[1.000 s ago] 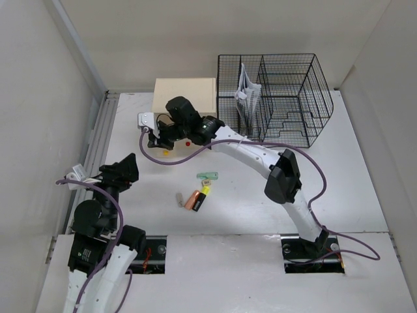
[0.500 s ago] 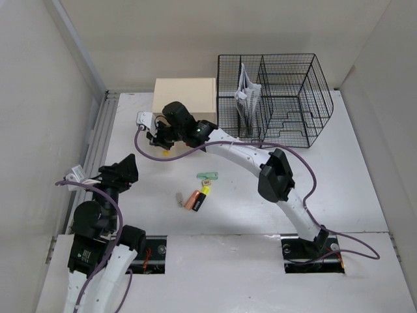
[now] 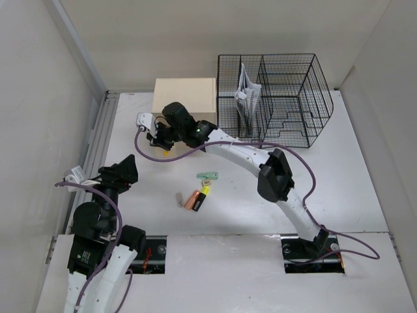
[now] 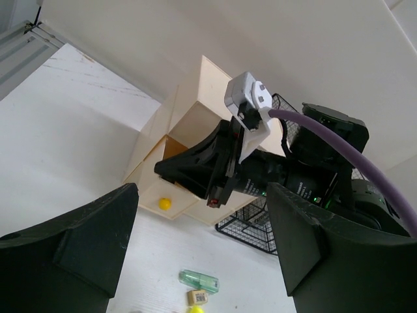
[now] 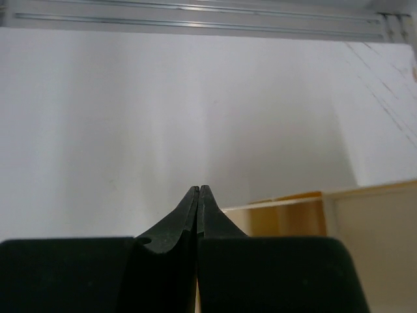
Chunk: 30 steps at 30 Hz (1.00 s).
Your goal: Organize the desk
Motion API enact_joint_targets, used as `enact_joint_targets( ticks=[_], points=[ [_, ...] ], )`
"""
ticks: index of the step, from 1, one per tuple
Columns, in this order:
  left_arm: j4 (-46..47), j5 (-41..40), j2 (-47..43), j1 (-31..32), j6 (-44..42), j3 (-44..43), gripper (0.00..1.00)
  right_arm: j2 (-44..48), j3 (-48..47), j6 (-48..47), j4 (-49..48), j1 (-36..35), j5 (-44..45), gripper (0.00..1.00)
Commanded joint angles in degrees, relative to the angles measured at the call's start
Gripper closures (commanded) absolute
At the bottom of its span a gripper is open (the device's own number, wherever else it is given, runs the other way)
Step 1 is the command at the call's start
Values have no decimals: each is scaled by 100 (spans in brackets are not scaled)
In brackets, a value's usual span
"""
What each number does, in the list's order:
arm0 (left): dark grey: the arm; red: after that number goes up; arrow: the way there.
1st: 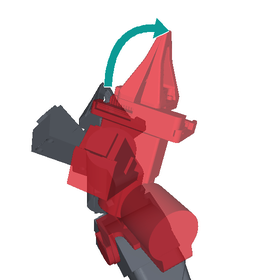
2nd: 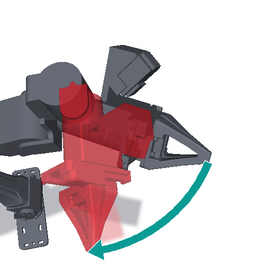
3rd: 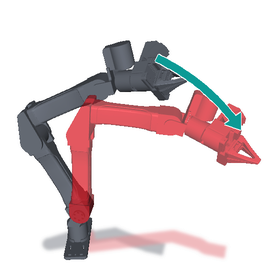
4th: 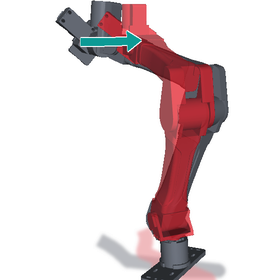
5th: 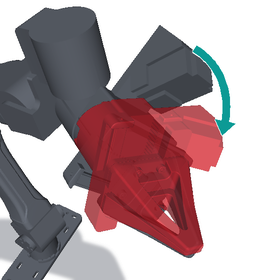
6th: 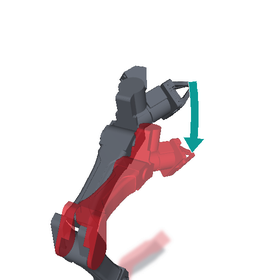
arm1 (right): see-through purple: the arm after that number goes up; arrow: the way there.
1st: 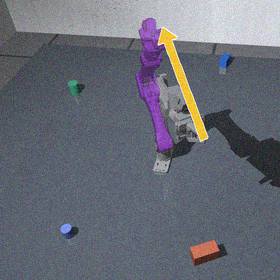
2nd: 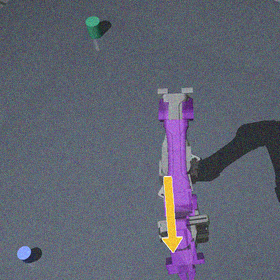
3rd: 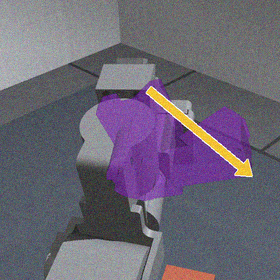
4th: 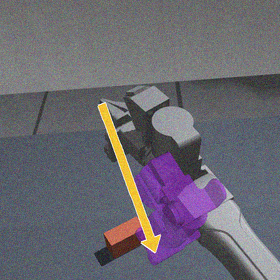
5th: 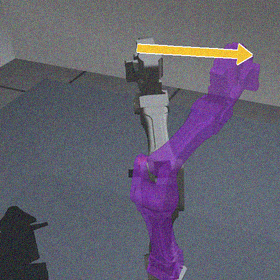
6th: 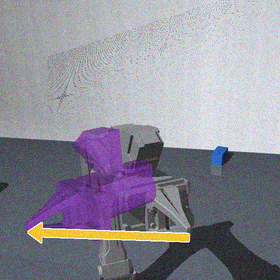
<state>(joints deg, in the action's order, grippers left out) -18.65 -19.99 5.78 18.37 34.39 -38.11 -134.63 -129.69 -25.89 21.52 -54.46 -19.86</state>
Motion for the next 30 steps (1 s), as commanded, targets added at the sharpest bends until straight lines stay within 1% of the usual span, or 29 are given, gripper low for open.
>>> enact_joint_targets(
  ticks=[1, 2, 3, 4, 5, 6, 7, 8, 10, 11, 12, 13, 14, 15, 17, 18, 19, 21, 22, 23, 24, 25, 28, 30],
  points=[
    [125, -40, -51, 26, -3, 14, 23, 367, -371, -257, 254, -48, -1289, 100],
    [125, -40, -51, 26, -3, 14, 23, 419, -486, -459, 526, -48, -2198, 95],
    [125, -40, -51, 26, -3, 14, 23, 498, -566, -704, 1103, -48, -2624, 93],
    [125, -40, -51, 26, -3, 14, 23, 560, -566, -942, 1413, -48, -2977, 91],
    [125, -40, -51, 26, -3, 14, 23, 708, -619, -1640, 1773, 5, -3276, 88],
    [125, -40, -51, 26, -3, 14, 22, 788, -619, -2100, 2186, 5, -3601, 87],
    [125, -40, -51, 26, -3, 14, 22, 876, -515, -2496, 2886, 5, -3604, 85],
    [125, -40, -51, 26, -3, 14, 22, 964, -218, -3231, 3206, 5, -3491, 81],
    [125, -40, -104, 26, -3, 14, 22, 1262, 283, -3781, 3647, 5, -2965, 73],
    [125, -40, -104, 26, -3, 14, 22, 1368, 608, -3931, 3797, 5, -2719, 71],
    [177, -40, -104, 26, -3, 14, 22, 1552, 1238, -4272, 3894, 5, -2490, 69],
    [230, 12, -104, 26, -3, 14, 22, 1632, 1557, -4397, 3956, 5, -2105, 67],
    [231, 12, -156, 26, -3, 66, 19, 1720, 1883, -4485, 3957, 5, -1910, 66],
    [292, 65, -156, 26, -3, 67, 19, 1799, 2477, -4669, 3957, 5, -1760, 65],
    [345, 126, -156, 26, -3, 67, 14, 2054, 3008, -4732, 3825, 5, -1513, 63],
    [345, 127, -156, 26, -3, 67, 12, 2133, 3446, -4732, 3616, 5, -1460, 63],
    [345, 127, -156, 26, -3, 67, 8, 2264, 3624, -4732, 3501, 5, -1407, 62],
    [345, 179, -156, 26, -3, 67, 5, 2318, 3967, -4732, 3211, 5, -1197, 60],
    [345, 179, -156, 26, -3, 67, 5, 2318, 4030, -4732, 3149, 5, -1118, 60],
    [345, 179, -156, 26, -3, 119, 2, 2318, 4030, -4732, 3078, 5, -986, 57],
    [345, 179, -156, 26, -3, 119, 2, 2318, 4091, -4732, 2999, 5, -985, 55],
    [345, 179, -156, 26, -3, 119, 1, 2318, 4144, -4602, 2825, 5, -924, 55],
    [345, 179, -208, 26, -3, 119, 1, 2257, 4197, -4469, 2446, 5, -775, 54],
    [345, 179, -209, 26, -3, 119, 1, 2118, 4136, -4320, 2393, 5, -660, 53]
  ],
)
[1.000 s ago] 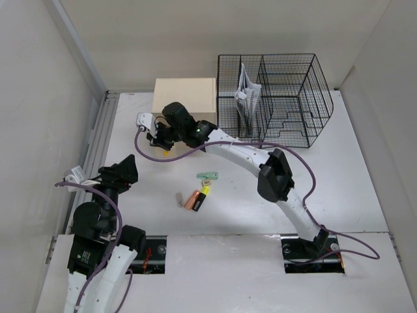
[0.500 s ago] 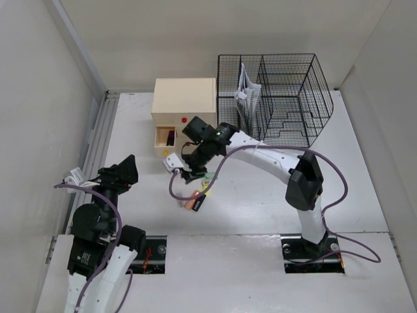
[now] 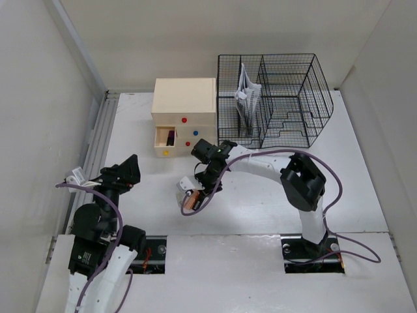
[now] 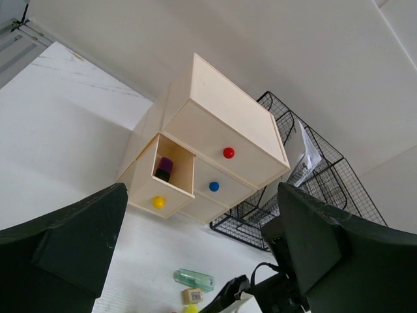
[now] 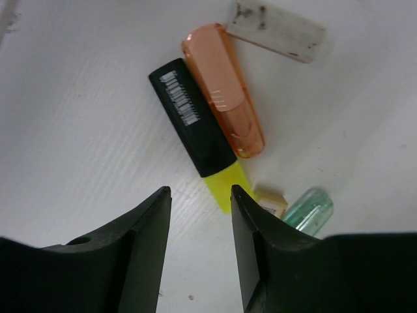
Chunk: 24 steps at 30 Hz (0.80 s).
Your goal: Organize the desk
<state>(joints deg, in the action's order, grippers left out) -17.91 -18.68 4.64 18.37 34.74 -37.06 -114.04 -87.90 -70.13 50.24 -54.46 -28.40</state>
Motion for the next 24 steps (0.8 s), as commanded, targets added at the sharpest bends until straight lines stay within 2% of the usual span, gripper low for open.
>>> enact_joint_targets(
  ticks=[1, 17, 20, 21, 24],
  points=[
    [271, 48, -95, 26, -38, 14, 1, 5, -43, 105, -480, 5, 195, 51],
    [218, 48, -148, 26, -90, 14, 1, -637, -395, 166, -322, -47, 248, 51],
    [218, 48, -148, 26, -90, 14, 1, -690, -395, 166, -260, -48, 300, 62],
    [218, 48, -148, 26, -90, 14, 1, -690, -395, 166, -260, -48, 300, 74],
    [218, 48, -148, 26, -90, 14, 1, -638, -465, 166, -76, -48, 300, 90]
  ],
)
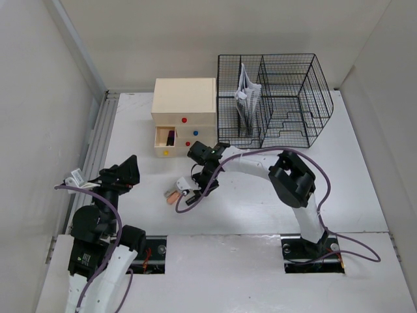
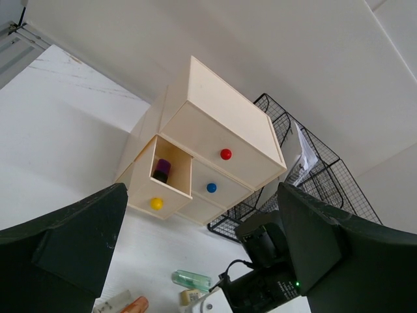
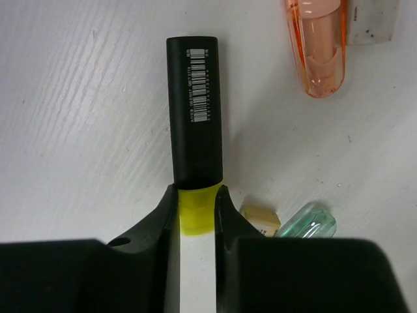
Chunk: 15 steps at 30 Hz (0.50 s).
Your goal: Organize the desk
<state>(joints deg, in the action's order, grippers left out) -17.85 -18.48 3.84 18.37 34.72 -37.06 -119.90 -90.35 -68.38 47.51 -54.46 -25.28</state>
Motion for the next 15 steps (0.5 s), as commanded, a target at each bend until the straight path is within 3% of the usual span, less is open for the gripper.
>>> enact_joint_targets(
  ticks=[1, 7, 15],
  points=[
    [211, 29, -67, 26, -88, 14, 1, 27, -290, -9, 250, -48, -82, 92],
    [211, 29, -67, 26, -88, 14, 1, 729, -843, 176, 514, -48, -364, 93],
    [211, 29, -67, 26, -88, 14, 1, 968, -1872, 448, 743, -48, -242, 93]
  ],
)
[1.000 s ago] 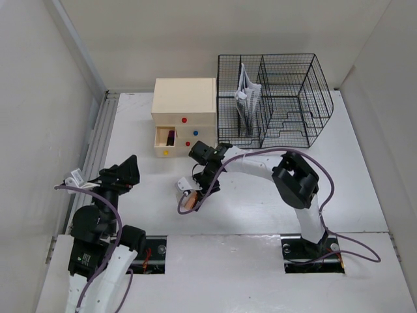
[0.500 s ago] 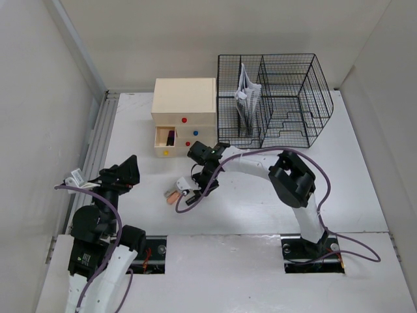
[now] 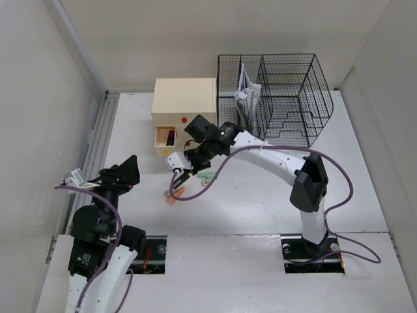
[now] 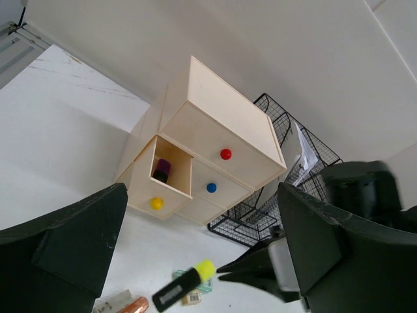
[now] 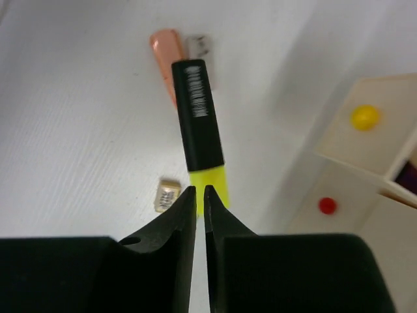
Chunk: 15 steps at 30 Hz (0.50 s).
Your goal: Organize the desk
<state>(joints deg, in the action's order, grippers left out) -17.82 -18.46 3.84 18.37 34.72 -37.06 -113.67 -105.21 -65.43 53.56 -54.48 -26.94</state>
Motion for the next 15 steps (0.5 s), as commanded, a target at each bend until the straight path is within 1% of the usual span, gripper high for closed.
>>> enact_joint_targets(
  ticks=[1, 3, 9, 11, 12, 13, 15],
  points=[
    [209, 26, -67, 26, -88, 14, 1, 345, -456, 205, 137, -45, -75, 93],
    [209, -26, -67, 26, -88, 14, 1, 345, -579, 259, 76, -45, -22, 93],
    [209, -26, -67, 26, -88, 14, 1, 292, -519, 373, -39, -45, -75, 93],
    [209, -26, -67, 26, -88, 14, 1, 292, -449, 373, -108, -45, -75, 91],
    [209, -26, -67, 26, -88, 14, 1, 292, -309, 373, -170, -45, -75, 89],
    [209, -26, -67, 26, -88, 14, 1, 240, -220, 373, -240, -45, -75, 80],
    [209, -26, -67, 26, -88, 14, 1, 153, -36, 321, -468, -98, 40, 73]
  ],
)
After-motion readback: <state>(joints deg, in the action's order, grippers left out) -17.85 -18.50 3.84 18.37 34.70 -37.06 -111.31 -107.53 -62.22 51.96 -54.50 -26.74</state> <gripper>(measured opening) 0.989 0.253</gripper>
